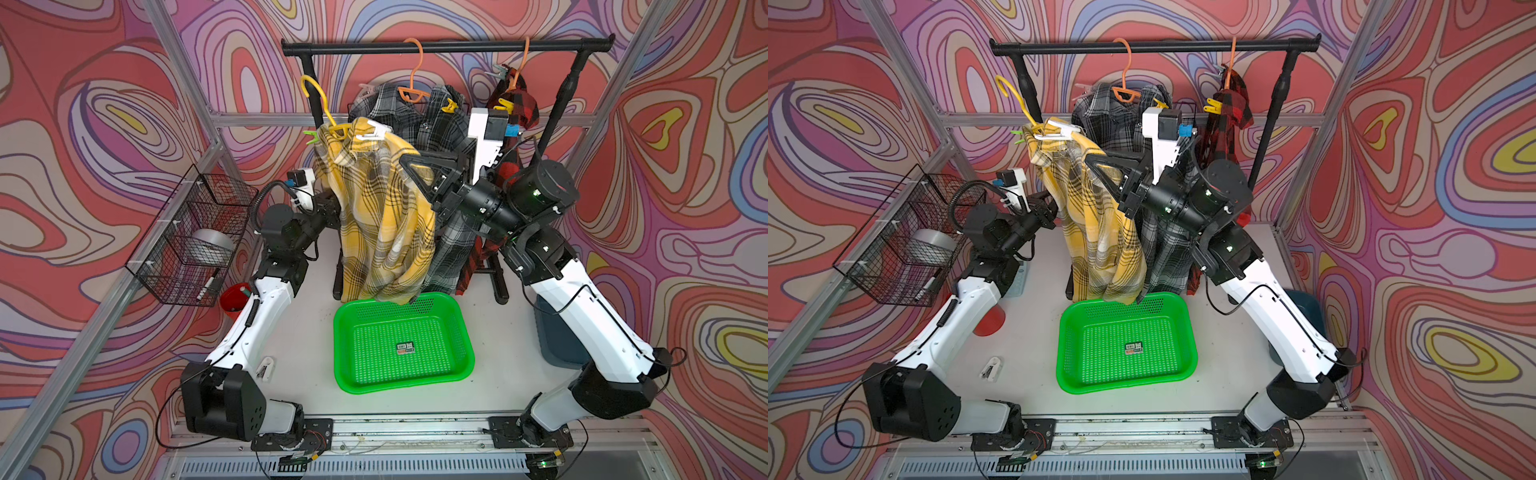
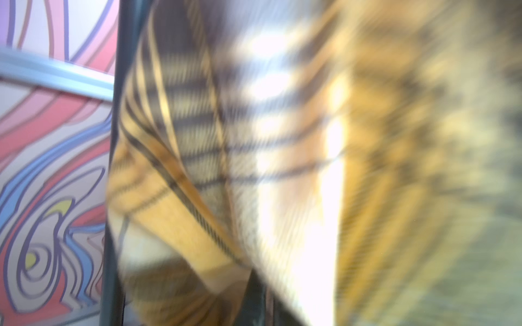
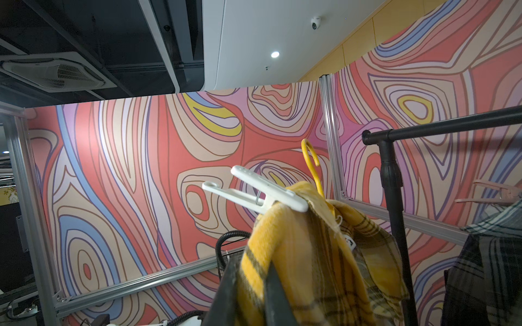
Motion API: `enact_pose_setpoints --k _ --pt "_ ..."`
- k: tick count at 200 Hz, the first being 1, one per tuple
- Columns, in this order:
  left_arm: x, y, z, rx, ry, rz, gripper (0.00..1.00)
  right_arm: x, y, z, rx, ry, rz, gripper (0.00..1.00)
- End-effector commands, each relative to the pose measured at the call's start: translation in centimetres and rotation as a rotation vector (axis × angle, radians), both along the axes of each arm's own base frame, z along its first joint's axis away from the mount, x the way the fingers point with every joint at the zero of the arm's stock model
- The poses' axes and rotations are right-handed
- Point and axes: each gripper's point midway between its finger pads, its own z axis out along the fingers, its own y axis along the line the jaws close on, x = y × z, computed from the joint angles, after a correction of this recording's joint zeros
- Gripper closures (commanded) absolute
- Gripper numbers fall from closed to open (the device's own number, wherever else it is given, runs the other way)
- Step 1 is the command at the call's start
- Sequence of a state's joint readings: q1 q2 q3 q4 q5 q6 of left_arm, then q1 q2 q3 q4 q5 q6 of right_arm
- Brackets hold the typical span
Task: Remove the clothespins securing long-sleeve shirts to the hanger
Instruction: Place the long-sleeve shirt at the bin.
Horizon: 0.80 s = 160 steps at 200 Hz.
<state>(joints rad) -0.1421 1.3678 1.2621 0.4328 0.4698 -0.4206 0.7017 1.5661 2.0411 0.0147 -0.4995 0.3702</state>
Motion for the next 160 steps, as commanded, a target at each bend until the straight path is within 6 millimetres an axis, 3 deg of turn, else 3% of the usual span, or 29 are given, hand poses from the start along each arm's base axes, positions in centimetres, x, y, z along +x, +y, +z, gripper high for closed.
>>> enact_pose_setpoints --k 1,10,23,35,53,64,90,109,160 --pt "-2.1 -0.9 2.5 -0.013 -0.082 -0.091 1.00 -2.0 -1.1 3.3 0.078 -0.094 0.022 1.00" --pt "-2.6 -1.3 3.1 -0.021 -0.090 -0.124 1.00 -2.0 -1.1 3.4 0.078 -0.097 0.024 1.00" --pt "-2.7 -1.3 3.1 -0.010 -0.078 -0.128 0.92 -1.9 -0.9 3.4 0.078 -0.097 0.025 1.00" --pt "-2.2 -0.8 1.8 0.018 -0.036 -0.082 0.71 -1.9 -0.9 3.5 0.077 -0.099 0.028 1.00" --pt "-1.5 0.8 -1.3 0.051 0.057 0.023 0.34 -1.8 -0.8 3.5 0.077 -0.099 0.028 1.00" --pt "-1.3 2.2 -3.4 0.071 0.107 0.094 0.22 -2.0 -1.0 3.7 0.080 -0.102 0.029 1.00" --pt "-0.8 6.4 -7.6 0.084 0.223 0.282 0.07 -2.3 -1.2 4.0 0.078 -0.104 0.032 1.00" --pt "-0.2 8.5 -9.8 0.053 0.288 0.318 0.00 -2.4 -1.1 4.0 0.074 -0.102 0.037 1.00" --pt "2.7 6.8 -12.3 0.026 0.312 0.191 0.00 -2.4 -0.9 3.6 0.071 -0.083 0.057 1.00"
